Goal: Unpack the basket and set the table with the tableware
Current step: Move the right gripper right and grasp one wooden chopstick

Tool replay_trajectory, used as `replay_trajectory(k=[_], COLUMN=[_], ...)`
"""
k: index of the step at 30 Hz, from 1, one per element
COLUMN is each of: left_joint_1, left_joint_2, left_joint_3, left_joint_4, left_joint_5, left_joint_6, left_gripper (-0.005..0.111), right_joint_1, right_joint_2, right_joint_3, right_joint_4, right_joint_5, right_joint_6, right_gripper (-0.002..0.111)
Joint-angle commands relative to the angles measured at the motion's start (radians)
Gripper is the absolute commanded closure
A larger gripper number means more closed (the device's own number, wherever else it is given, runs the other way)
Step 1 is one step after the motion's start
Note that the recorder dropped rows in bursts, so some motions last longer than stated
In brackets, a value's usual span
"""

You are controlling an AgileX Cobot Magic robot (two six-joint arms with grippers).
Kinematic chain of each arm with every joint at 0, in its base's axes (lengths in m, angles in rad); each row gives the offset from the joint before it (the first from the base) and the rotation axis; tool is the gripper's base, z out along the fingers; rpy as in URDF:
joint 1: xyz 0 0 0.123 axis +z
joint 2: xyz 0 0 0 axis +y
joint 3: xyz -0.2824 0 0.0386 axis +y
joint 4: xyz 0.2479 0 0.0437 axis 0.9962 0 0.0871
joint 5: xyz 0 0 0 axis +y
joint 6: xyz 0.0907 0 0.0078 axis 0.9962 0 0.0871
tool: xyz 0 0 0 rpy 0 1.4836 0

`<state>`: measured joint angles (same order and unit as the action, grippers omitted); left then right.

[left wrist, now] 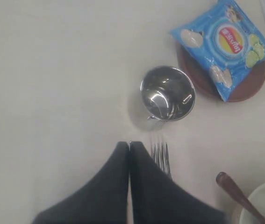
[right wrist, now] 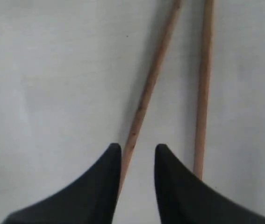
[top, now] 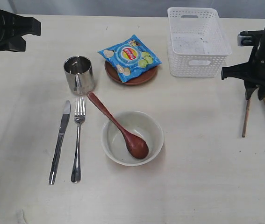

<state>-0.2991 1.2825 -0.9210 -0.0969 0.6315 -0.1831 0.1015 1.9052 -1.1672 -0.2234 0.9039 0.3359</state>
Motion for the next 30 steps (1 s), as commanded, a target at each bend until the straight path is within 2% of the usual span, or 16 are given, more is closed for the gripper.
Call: replay_trajectory(k=[1,7,14,19,27,30], left_joint_1=[-0.005,-0.005,-0.005,-0.005,-0.005,-0.005], left_joint_2=[-0.001,-0.001,-0.001,-0.001,-0.001,-0.001], left_joint_3=[0.007,0.007,0.007,0.007,0.007,0.007], left_joint_4=[-0.017,-0.019,-0.021,-0.028,-0.028,-0.028], left_joint_5=[-0.007,-0.007,-0.007,-0.007,-0.007,-0.007], left_joint_6=[0.005,0.005,0.005,0.007,0.007,0.007], left_gripper=[0.107,0.107,0.107,0.107,0.107,0.107], right_joint_1=[-0.007,-0.047,-0.146,-0.158,-0.158,-0.158], right_joint_2=[0.021,0.053,0.085,0.114,0.134,0.164], right_joint_3=[0.0,0.0,0.0,0.0,0.0,0.0], right_joint_4=[-0.03,-0.028,0.151,0.245,0.249,0.245], right_joint_5=[-0.039,-0.057,-0.096,-0.14,-0.148,-0.148], right_joint_6=[0.042,0.046,-0.023,-0.1,-0.097,-0.097], right_gripper=[0.065,0.071,0.071,0.071,0.071,0.079])
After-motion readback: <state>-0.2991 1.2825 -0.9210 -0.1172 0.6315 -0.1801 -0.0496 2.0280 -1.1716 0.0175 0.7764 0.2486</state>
